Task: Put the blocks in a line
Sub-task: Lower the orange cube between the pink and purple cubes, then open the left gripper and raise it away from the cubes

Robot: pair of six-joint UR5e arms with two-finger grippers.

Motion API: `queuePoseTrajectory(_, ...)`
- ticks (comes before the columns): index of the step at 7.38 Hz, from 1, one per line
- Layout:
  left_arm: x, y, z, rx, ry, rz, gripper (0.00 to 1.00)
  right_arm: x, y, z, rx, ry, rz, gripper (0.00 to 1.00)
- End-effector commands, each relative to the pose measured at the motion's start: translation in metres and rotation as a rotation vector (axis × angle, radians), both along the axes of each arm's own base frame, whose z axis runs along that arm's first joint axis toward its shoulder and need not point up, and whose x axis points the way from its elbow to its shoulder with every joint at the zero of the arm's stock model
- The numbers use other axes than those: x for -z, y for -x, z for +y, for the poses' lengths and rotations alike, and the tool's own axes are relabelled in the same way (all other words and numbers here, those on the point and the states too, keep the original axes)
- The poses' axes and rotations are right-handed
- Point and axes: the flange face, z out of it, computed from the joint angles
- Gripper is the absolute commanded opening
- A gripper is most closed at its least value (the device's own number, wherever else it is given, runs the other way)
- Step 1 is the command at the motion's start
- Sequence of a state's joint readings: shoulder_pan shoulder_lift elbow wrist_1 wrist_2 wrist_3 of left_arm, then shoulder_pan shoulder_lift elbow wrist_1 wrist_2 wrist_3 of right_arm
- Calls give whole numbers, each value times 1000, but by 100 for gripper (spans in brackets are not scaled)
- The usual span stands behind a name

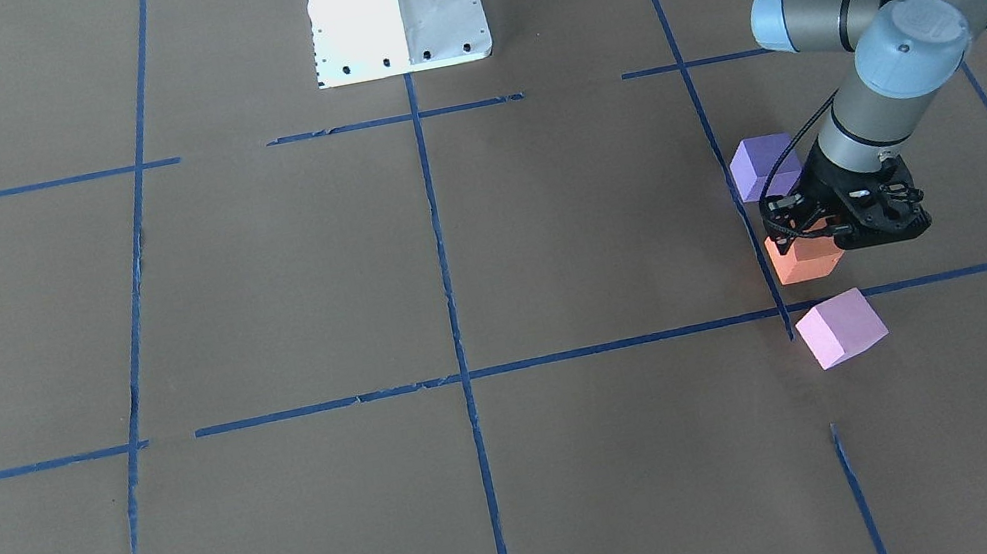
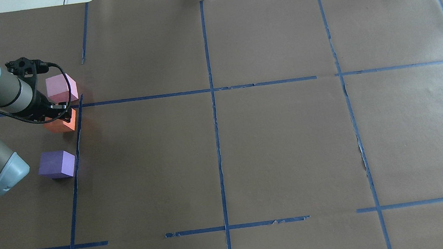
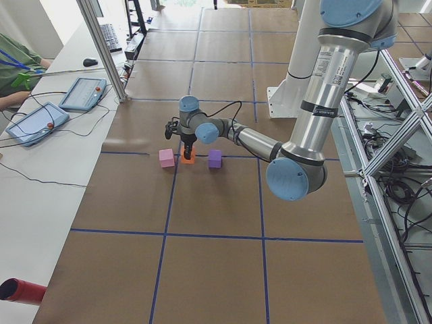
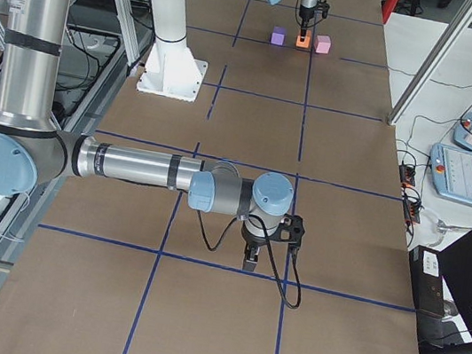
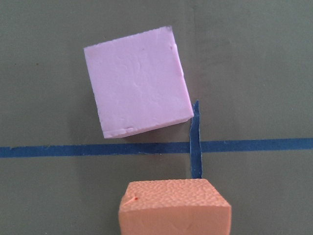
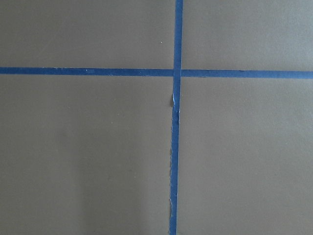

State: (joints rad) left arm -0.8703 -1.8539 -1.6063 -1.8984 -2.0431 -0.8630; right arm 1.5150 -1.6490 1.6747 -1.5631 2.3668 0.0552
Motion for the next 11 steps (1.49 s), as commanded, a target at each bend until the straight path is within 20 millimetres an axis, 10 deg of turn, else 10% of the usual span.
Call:
queuePoseTrajectory(1,-1,0,0,-3,1,0,0,-1,0,0,-1,1,0,100)
queuePoseTrajectory(2,-3,0,0,-3,1,-4,56,0,0,0,1,0,0,100)
queuePoseTrajectory(3,-4,-1,0,-21,-13,-8,81,1,0,-1,1,-2,1,100)
queuePoseTrajectory(5,-4,-1,0,-23,-16,-9,98,0,0,0,-1,0,0,100)
queuePoseTrajectory(8,6,2,-3,-18,-28,1,100,0,0,0,1,0,1,100)
queuePoseTrajectory(11,31,96,-59,-21,-148,4,100,0,0,0,-1,0,0,100)
